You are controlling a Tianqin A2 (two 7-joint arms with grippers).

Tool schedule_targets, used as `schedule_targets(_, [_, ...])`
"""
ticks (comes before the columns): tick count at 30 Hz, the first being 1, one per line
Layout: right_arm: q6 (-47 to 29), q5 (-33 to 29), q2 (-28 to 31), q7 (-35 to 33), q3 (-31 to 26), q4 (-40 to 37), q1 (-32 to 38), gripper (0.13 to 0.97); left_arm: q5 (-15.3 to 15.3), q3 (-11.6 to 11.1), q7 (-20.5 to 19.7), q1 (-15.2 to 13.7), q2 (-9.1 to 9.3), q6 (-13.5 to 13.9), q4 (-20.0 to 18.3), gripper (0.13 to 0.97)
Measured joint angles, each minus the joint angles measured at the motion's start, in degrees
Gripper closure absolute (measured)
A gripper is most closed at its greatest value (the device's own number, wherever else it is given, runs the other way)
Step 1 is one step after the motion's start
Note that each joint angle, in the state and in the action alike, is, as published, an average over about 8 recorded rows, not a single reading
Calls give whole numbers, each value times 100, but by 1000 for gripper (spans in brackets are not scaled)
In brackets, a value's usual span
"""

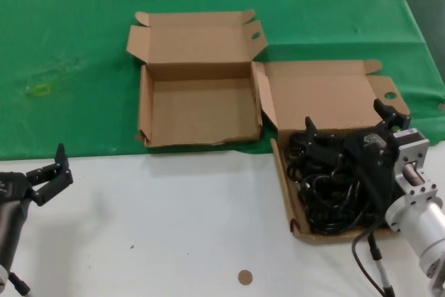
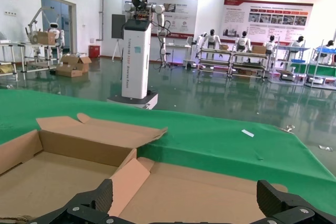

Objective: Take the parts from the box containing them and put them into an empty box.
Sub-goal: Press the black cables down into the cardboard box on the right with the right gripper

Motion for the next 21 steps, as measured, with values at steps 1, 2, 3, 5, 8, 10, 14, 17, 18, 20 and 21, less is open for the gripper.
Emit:
schedule_targets(1, [0,0,0,0,0,0,0,129,0,0,0,0,0,0,0,132])
schedule_targets(2, [0,0,0,0,0,0,0,129,0,0,0,0,0,0,0,132])
schedule_targets(3, [0,0,0,0,0,0,0,129,0,0,0,0,0,0,0,132])
schedule_targets(5, [0,0,0,0,0,0,0,129,0,0,0,0,0,0,0,132])
schedule_targets(8, [0,0,0,0,0,0,0,129,0,0,0,0,0,0,0,132])
schedule_targets(10, [0,0,0,0,0,0,0,129,0,0,0,0,0,0,0,132])
schedule_targets(14, [0,0,0,0,0,0,0,129,0,0,0,0,0,0,0,132])
schedule_targets(17, [0,0,0,0,0,0,0,129,0,0,0,0,0,0,0,132])
schedule_targets(18, [0,0,0,0,0,0,0,129,0,0,0,0,0,0,0,132])
schedule_targets(20, [0,0,0,0,0,0,0,129,0,0,0,0,0,0,0,132])
schedule_targets(21, [0,0,0,0,0,0,0,129,0,0,0,0,0,0,0,132])
